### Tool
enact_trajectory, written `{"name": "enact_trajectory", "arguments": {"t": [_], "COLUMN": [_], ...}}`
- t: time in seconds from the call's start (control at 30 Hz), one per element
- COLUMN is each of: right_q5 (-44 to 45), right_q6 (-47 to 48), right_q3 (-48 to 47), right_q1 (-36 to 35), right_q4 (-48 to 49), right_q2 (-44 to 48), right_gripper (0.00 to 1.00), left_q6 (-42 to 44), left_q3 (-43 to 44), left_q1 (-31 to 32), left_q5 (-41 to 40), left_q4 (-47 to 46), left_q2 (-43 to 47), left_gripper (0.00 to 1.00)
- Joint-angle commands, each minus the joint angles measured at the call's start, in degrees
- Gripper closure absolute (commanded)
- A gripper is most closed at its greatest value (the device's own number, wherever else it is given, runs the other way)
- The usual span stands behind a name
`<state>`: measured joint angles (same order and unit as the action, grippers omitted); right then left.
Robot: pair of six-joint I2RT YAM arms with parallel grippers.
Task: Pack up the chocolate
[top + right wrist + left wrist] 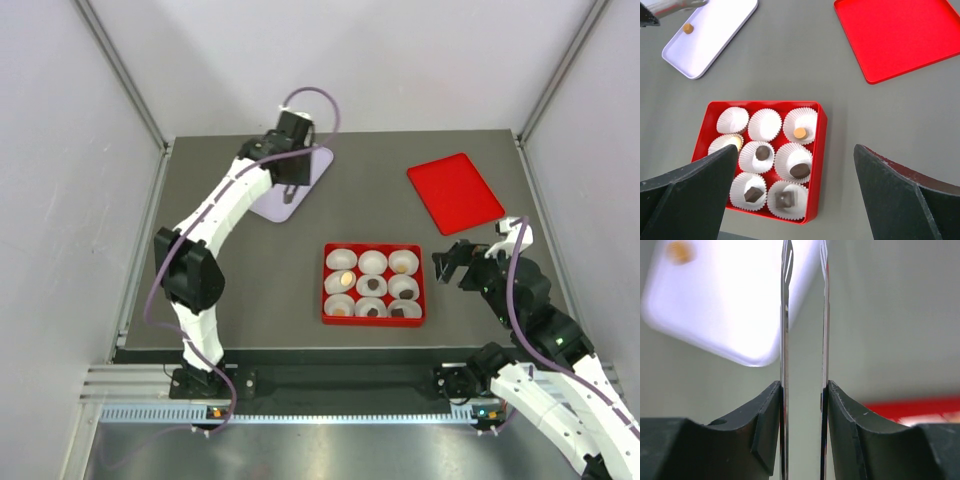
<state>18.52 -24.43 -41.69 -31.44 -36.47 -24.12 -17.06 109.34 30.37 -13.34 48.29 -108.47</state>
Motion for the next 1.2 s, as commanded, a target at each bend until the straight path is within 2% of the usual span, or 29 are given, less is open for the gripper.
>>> {"name": "enact_trajectory", "arguments": {"t": [0.0, 0.1, 0.3, 0.63, 1.17], "right_q5": [-0.51, -0.68, -0.86, -1.39, -0.86], "right_q6": [0.69, 0.87, 1.57, 1.84, 2.01], "right_q3": [-0.85, -0.50, 0.12, 0.56, 0.91], "right_q1": [0.59, 0.50, 0.50, 0.50, 0.50], "right_q4": [1.57, 2.10, 3.15, 4.21, 4.21], "right_q2": [0.56, 0.56, -0.05, -0.40, -0.14], "right_gripper": [0.00, 0.00, 0.00, 0.00, 0.00], "left_q6": [-1.66, -2.37, -1.49, -0.17, 1.59], "left_q3": [-2.90, -5.71, -8.96, -8.00, -0.62], "left_q1": [-8.19, -12.69, -17.70, -18.24, -19.12], "left_q5": [-2.83, -2.65, -4.59, -4.06, -2.74], "left_q4": [-4.43, -6.79, -9.44, -10.41, -9.62], "left_q2": [-0.25, -0.61, -2.36, -6.31, -13.53], "left_gripper": [0.55, 0.55, 0.51, 0.48, 0.51]}}
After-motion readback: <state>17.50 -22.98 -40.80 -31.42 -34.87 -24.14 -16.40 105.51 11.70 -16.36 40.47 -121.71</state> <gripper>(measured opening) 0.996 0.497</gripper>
